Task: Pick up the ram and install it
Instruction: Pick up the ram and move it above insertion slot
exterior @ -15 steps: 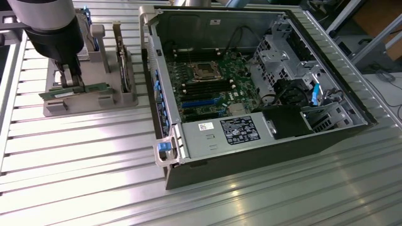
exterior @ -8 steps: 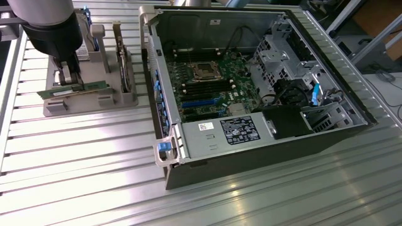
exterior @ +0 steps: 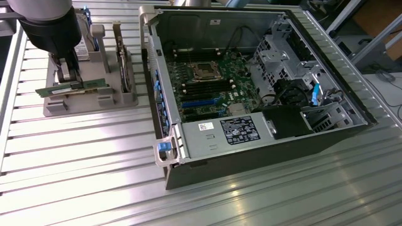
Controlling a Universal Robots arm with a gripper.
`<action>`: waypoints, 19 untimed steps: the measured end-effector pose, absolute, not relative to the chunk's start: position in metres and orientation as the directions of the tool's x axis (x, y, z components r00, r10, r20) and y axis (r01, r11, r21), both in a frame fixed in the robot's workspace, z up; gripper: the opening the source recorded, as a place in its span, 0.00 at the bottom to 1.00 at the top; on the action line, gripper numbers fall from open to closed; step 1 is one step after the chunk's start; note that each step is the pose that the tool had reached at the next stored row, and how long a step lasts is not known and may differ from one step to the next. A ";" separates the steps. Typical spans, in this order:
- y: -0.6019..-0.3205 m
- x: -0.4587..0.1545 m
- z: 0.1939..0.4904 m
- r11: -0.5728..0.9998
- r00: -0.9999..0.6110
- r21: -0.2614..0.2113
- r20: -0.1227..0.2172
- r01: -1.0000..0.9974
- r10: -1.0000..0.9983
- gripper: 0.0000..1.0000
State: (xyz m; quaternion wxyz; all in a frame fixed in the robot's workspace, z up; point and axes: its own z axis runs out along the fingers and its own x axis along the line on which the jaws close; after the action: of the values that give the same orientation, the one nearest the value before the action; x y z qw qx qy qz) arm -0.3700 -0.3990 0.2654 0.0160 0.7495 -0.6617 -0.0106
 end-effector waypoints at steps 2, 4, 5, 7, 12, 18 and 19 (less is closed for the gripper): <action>-0.399 -0.370 0.267 -0.124 0.124 0.038 0.006 -0.992 -0.992 0.14; -0.399 -0.370 0.268 -0.124 0.124 0.038 0.006 -0.992 -0.992 0.14; -0.399 -0.370 0.268 -0.124 0.124 0.038 0.006 -0.992 -0.992 0.14; -0.399 -0.370 0.268 -0.124 0.124 0.038 0.006 -0.992 -0.992 0.14; -0.399 -0.370 0.271 -0.124 0.124 0.039 0.007 -0.992 -0.992 0.14; -0.399 -0.370 0.274 -0.124 0.124 0.039 0.009 -0.992 -0.992 0.14; -0.399 -0.370 0.275 -0.124 0.124 0.039 0.009 -0.992 -0.992 0.14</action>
State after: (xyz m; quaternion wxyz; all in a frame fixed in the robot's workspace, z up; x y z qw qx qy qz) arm -0.3697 -0.3991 0.2745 0.0174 0.7495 -0.6617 -0.0094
